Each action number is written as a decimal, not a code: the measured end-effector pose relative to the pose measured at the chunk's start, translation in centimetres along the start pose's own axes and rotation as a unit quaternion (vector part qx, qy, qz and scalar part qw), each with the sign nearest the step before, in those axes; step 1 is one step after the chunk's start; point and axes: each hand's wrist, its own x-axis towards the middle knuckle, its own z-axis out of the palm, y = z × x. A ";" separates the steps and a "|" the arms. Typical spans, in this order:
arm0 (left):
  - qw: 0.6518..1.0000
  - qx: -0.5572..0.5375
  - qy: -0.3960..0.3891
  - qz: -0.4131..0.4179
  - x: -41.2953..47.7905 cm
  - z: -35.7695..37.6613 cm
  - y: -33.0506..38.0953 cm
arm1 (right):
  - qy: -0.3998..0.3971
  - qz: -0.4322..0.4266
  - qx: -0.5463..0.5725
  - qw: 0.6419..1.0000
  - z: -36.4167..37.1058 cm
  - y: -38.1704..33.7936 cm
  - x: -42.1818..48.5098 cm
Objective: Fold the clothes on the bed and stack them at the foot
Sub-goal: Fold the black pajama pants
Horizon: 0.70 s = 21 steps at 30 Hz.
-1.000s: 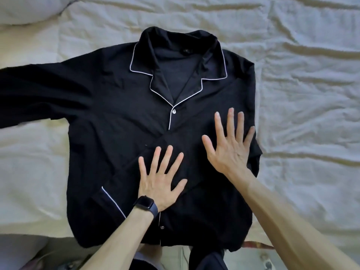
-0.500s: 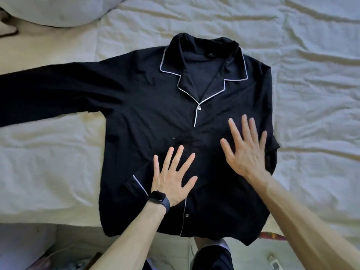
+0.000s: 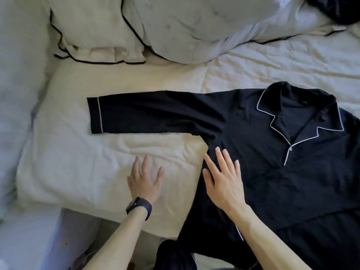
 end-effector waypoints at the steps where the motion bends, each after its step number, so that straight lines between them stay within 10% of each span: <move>1: 0.997 -0.057 0.031 -0.035 1.8 -1.7 -1.1 | -0.008 -0.009 -0.004 1.000 0.4 -1.8 1.6; 8: 0.860 -0.431 0.036 -0.271 16.7 -11.9 -6.9 | -0.069 -0.039 -0.053 0.995 3.3 -11.3 14.2; 17: 0.808 -0.554 -0.028 -0.201 23.0 -16.3 -4.0 | -0.273 0.086 -0.022 0.958 6.4 -15.1 21.9; 21: 0.841 -0.536 -0.072 -0.019 19.1 -18.4 2.3 | -0.226 0.157 0.224 0.935 1.0 -16.3 22.6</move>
